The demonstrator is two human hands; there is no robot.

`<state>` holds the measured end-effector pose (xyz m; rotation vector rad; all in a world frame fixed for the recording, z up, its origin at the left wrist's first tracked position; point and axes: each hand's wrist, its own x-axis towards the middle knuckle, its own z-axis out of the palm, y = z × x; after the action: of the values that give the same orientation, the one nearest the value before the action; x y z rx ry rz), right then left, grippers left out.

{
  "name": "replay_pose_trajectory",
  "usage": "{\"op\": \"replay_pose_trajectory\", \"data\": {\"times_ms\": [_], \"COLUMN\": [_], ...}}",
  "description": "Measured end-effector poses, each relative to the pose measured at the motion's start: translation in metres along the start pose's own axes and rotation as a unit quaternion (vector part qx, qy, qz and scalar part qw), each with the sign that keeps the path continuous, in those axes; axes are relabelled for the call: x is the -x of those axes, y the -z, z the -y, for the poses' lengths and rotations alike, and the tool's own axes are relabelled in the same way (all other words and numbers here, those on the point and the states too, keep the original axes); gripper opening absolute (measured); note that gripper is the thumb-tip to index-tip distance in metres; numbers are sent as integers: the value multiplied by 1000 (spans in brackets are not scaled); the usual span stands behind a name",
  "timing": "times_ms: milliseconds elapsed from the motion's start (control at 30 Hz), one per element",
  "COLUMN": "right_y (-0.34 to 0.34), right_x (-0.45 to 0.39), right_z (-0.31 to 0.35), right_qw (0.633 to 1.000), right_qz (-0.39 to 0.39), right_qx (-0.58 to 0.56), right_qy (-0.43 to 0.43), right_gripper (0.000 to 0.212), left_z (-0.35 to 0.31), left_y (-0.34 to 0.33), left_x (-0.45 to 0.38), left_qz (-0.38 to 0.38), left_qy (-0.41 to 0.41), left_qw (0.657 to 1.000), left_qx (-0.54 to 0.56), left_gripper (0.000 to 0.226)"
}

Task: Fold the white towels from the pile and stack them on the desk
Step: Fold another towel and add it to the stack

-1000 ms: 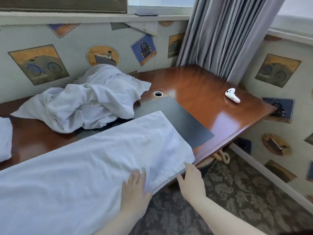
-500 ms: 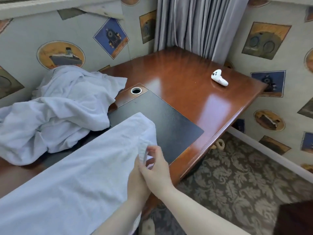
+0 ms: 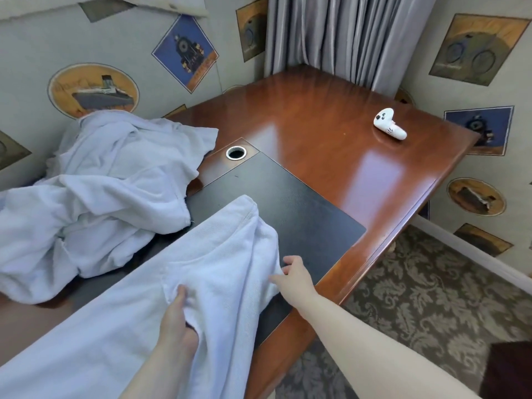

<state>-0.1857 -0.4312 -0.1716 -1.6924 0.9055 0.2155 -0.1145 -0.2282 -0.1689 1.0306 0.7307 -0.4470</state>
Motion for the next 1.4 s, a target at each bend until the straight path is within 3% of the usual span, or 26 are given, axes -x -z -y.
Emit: {"op": "replay_pose_trajectory", "data": {"times_ms": [67, 133, 300, 400, 500, 667, 767, 833, 900, 967, 1067, 1167, 1300, 1333, 1400], "right_y": [-2, 5, 66, 105, 121, 100, 99, 103, 104, 101, 96, 95, 99, 99, 96], "right_x": [0, 3, 8, 7, 6, 14, 16, 19, 23, 25, 29, 30, 42, 46, 52], "right_z": [2, 3, 17, 20, 13, -12, -28, -36, -42, -51, -63, -66, -70, -73, -77], "right_qw": [998, 996, 990, 981, 960, 986, 959, 924, 904, 909, 966, 992, 949, 937, 933], "right_qz": [66, 83, 20, -36, -49, -7, 7, -29, -66, -87, -109, -122, -112, -113, -121], "right_qx": [13, 37, 37, 98, 226, 137, 277, 378, 413, 395, 223, -10, -282, -312, -318], "right_qy": [-19, 15, 137, 166, 157, 98, 60, 58, 84, 103, 72, 14, -89, -108, -119], "right_gripper": [34, 27, 26, 24, 19, 27, 29, 26, 23, 24, 13, 3, 21, 29, 37], "left_z": [-1, 1, 1, 1, 3, 12, 19, 21, 26, 35, 62, 102, 138, 141, 136], "left_y": [3, 3, -2, -5, -9, -18, -23, -27, -32, -36, -42, -52, -56, -54, -54], "left_x": [-4, -6, -3, -1, 0, 11, 18, 26, 37, 49, 70, 83, 87, 86, 82], "left_qz": [4, 9, 32, 44, 31, 53, 73, 102, 135, 168, 210, 270, 344, 358, 364], "left_qy": [14, 21, 12, -26, -46, -68, -88, -116, -158, -194, -218, -257, -252, -247, -239], "left_qw": [1000, 999, 997, 992, 985, 972, 960, 944, 916, 884, 836, 716, 545, 521, 530], "left_qx": [-13, -30, -62, -114, -164, -218, -254, -293, -344, -391, -459, -591, -722, -734, -728], "left_gripper": [20, 22, 36, 31, 29, 22, 22, 16, 13, 17, 44, 54, 44, 44, 45]}}
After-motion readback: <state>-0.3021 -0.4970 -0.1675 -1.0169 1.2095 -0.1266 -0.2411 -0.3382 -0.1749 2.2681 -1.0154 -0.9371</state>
